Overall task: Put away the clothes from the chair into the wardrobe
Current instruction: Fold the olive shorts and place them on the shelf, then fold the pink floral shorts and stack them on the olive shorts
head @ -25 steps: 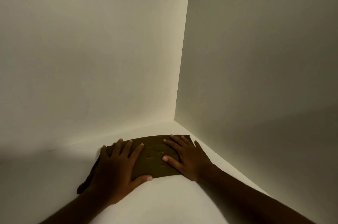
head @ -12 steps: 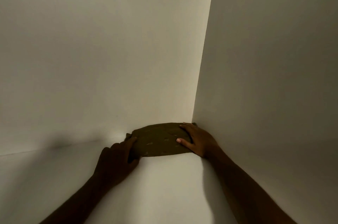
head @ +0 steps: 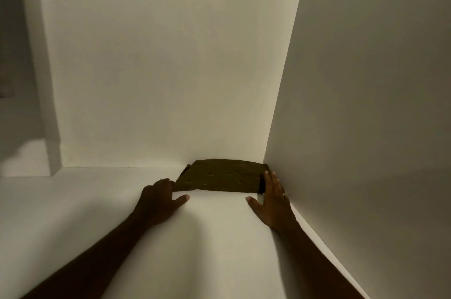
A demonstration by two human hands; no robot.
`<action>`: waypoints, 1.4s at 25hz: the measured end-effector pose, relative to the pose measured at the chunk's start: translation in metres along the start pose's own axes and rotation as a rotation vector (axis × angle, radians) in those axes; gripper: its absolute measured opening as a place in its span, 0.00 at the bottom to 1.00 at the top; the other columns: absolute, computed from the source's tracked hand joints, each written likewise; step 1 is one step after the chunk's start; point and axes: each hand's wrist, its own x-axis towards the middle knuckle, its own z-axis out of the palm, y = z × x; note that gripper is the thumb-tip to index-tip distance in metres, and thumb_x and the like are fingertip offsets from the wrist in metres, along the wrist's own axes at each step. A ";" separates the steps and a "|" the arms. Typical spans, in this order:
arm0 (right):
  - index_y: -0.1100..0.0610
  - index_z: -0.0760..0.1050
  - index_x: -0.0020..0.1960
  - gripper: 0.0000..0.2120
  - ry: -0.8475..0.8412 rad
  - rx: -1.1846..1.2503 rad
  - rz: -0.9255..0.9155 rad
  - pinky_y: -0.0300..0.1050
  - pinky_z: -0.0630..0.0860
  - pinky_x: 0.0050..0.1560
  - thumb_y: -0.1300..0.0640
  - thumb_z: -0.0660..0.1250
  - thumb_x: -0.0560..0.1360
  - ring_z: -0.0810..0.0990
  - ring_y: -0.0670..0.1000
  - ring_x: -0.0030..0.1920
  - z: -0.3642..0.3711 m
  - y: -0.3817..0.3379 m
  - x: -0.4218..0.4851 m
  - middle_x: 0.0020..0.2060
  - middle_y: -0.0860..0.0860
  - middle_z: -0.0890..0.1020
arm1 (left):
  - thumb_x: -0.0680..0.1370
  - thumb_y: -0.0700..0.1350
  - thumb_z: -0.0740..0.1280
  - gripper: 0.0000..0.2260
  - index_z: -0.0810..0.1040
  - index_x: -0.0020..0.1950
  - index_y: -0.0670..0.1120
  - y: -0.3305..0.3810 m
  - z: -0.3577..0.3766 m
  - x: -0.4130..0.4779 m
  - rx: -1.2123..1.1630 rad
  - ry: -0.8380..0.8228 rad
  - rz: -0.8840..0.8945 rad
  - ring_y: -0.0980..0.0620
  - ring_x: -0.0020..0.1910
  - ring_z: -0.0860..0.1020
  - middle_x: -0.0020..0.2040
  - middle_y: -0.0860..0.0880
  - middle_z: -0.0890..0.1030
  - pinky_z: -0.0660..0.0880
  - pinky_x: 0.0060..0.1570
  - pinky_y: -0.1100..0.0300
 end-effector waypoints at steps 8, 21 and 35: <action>0.48 0.38 0.78 0.42 -0.159 -0.084 0.071 0.63 0.50 0.75 0.35 0.58 0.76 0.47 0.58 0.78 -0.010 -0.011 -0.013 0.79 0.49 0.42 | 0.77 0.68 0.47 0.37 0.52 0.77 0.45 0.006 0.003 -0.035 0.070 -0.075 -0.166 0.48 0.77 0.48 0.79 0.48 0.52 0.45 0.74 0.44; 0.48 0.58 0.73 0.28 -0.417 -0.205 -0.150 0.72 0.48 0.69 0.35 0.47 0.78 0.53 0.62 0.76 -0.046 -0.167 -0.253 0.75 0.52 0.60 | 0.78 0.65 0.51 0.30 0.63 0.74 0.49 -0.016 -0.077 -0.313 0.090 0.068 -0.112 0.50 0.75 0.59 0.76 0.51 0.62 0.53 0.73 0.46; 0.49 0.52 0.78 0.28 -0.682 0.404 -1.383 0.62 0.43 0.75 0.41 0.51 0.81 0.50 0.48 0.78 0.022 -0.495 -0.657 0.78 0.48 0.55 | 0.81 0.50 0.54 0.26 0.54 0.76 0.43 -0.107 -0.180 -0.795 0.361 0.364 -1.080 0.44 0.73 0.61 0.75 0.43 0.62 0.65 0.67 0.46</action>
